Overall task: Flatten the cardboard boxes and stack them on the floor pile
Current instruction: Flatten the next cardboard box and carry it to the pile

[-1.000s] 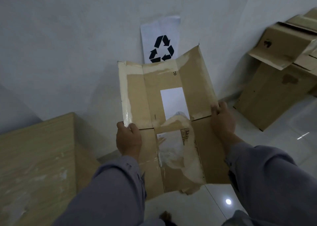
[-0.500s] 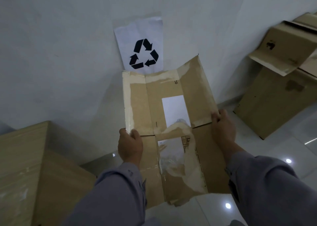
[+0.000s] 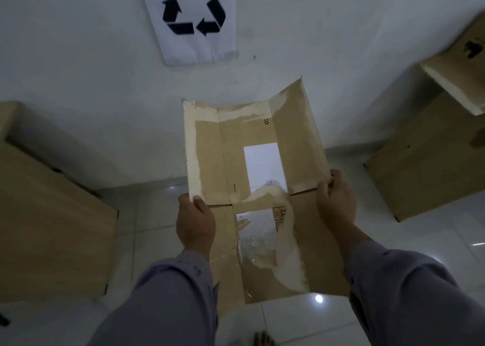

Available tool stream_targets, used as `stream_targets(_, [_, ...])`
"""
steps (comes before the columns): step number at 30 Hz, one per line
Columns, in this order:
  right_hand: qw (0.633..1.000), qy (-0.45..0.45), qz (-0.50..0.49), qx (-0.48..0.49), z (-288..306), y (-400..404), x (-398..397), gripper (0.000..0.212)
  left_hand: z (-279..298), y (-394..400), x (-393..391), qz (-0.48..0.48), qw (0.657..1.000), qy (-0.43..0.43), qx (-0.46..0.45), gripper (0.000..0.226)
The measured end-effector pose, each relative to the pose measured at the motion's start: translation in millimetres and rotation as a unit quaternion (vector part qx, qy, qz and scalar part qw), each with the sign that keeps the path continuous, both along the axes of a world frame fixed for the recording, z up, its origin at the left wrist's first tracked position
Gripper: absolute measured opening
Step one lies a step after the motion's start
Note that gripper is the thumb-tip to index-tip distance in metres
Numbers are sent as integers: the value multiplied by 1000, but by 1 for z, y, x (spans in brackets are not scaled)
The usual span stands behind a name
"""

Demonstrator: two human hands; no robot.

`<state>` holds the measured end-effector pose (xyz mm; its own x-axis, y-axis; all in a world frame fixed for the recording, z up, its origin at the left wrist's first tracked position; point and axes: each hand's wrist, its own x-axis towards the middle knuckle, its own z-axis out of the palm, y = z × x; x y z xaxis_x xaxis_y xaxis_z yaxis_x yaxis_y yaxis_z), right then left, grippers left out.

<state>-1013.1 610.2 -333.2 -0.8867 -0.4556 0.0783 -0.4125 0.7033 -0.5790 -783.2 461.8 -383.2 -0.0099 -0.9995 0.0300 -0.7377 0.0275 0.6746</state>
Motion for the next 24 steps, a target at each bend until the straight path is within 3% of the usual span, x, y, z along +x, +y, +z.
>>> stream_targets(6, [1000, -1, 26, 18, -111, -2, -10, 43, -100, 4, -6, 19, 998, -30, 45, 31])
stream_targets(10, [997, -2, 57, 45, -204, -14, -18, 32, -197, 0, -5, 55, 995, -28, 79, 31])
stream_targets(16, [995, 9, 65, 74, -355, -36, -30, 40, -356, -10, -11, 65, 990, 0, 128, 35])
stream_targets(24, [996, 22, 47, 72, -535, -55, -54, 38, -522, -39, -23, -5, 983, 21, 181, 35])
